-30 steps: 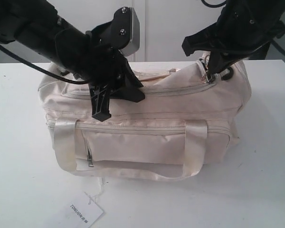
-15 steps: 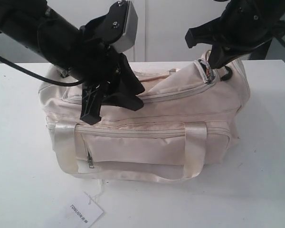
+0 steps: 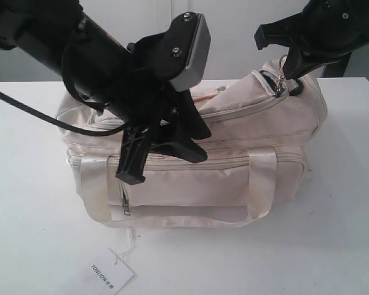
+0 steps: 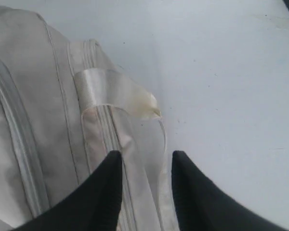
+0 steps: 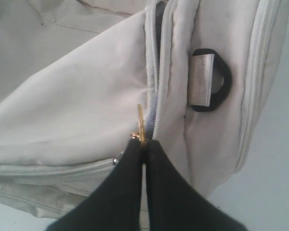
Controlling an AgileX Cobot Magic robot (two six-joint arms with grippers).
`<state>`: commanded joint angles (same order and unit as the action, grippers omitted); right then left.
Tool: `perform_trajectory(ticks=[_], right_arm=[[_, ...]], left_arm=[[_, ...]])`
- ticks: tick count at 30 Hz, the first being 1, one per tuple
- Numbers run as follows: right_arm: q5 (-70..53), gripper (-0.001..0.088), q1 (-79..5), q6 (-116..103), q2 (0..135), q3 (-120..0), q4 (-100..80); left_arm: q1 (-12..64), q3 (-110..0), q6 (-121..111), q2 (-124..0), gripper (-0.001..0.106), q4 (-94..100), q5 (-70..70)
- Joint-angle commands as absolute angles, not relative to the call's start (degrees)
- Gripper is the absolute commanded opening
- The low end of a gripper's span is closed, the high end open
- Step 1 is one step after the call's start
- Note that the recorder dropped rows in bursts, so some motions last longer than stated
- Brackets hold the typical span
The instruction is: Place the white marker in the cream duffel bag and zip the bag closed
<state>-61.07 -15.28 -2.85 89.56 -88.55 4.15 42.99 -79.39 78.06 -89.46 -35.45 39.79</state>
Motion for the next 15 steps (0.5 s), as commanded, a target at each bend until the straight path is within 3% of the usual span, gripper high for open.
perform_trajectory(ticks=[6,10,15], right_arm=[[-61.07,0.0,-15.28,-2.85,89.56,-88.55,4.73],[-61.07,0.0,-15.28,-2.85,89.56,-88.55,4.73],[-60.96,0.0,-15.28,-2.85,89.56,-88.55,4.95]], left_arm=[[48.62,-79.39,76.14,-91.31,0.043,-27.64,34.0],[54.06,-79.39,63.51,-91.4,0.043,-13.67,26.68],[56.4,-79.39,55.55,-95.5,0.043,-9.51,19.87]])
